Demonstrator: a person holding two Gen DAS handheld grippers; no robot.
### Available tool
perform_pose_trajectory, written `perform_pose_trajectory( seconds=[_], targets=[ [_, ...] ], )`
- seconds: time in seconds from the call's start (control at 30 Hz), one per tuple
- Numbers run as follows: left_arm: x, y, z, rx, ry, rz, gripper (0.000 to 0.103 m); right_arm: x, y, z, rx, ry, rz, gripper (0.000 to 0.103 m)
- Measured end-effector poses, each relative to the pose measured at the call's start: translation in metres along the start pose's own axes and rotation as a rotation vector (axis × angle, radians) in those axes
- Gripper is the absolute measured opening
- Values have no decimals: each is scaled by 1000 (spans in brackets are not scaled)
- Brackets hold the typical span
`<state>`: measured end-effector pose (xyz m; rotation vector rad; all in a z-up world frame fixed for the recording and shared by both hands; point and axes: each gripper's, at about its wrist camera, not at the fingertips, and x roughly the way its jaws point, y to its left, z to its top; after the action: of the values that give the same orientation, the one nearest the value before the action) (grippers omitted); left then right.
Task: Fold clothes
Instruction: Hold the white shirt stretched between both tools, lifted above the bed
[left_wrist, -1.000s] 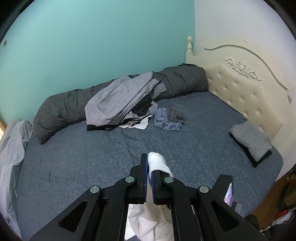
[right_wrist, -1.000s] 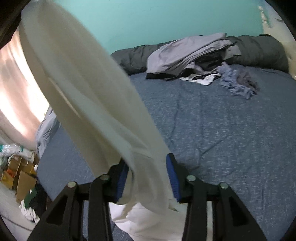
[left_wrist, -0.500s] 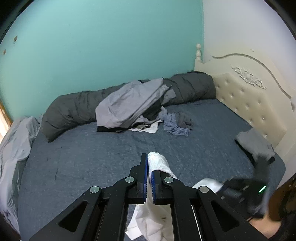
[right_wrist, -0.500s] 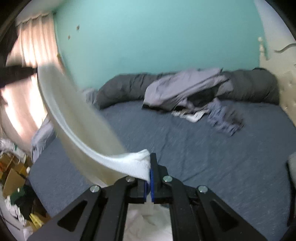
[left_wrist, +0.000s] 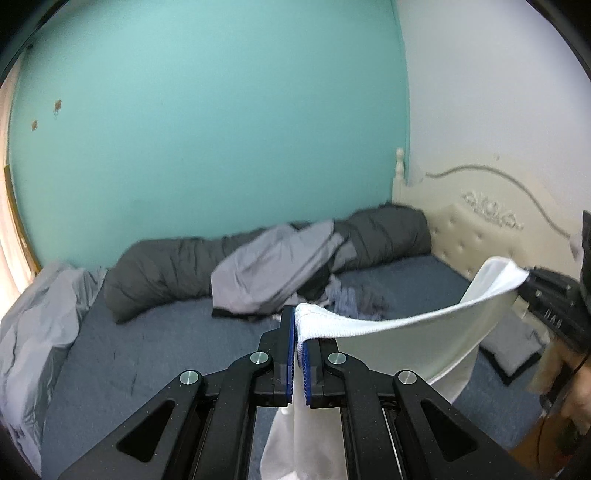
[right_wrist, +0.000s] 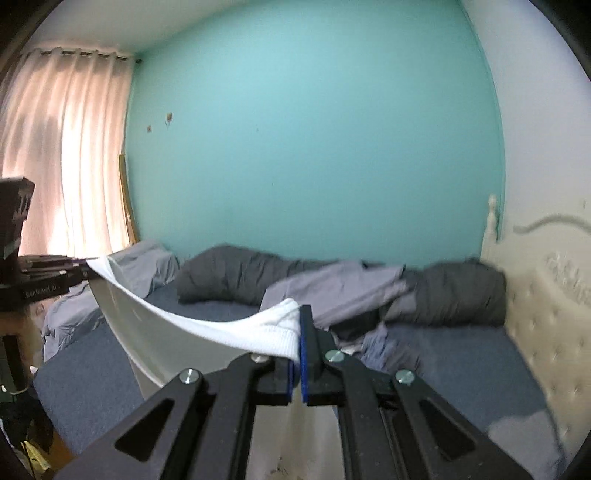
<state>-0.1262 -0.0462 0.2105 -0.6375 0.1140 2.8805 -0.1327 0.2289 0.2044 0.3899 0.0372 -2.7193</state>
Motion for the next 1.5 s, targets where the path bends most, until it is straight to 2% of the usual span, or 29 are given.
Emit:
perform_pose_trajectory(
  seconds=[0.17,0.37,0.57,0.9,1.07,1.23,1.37,1.5],
  targets=[
    [-45,-4,38,5,-101,17,3,-41,11,55,-63,-88,-24,2],
    [-97,-10,69,18,-189,38,3,-84,20,94,-98,-167,-34,2],
    [-143,-18,84,25,-256,49,3,-119,28,111,-109,-214,-43,2],
    [-193,-28,94,35,-292,56,3,-160,36,124,-118,-233,-41,2],
    [-199,-31,90,32,-286,56,3,-172,40,126,-119,-218,-40,2],
    [-185,-33,80,29,-266,33,3,-167,43,119,-120,-184,-39,2],
    [-160,-29,68,17,-220,20,3,-139,37,103,-117,-126,-34,2],
    [-110,-19,49,-8,-144,4,3,-91,22,81,-91,-44,-28,2]
  ],
)
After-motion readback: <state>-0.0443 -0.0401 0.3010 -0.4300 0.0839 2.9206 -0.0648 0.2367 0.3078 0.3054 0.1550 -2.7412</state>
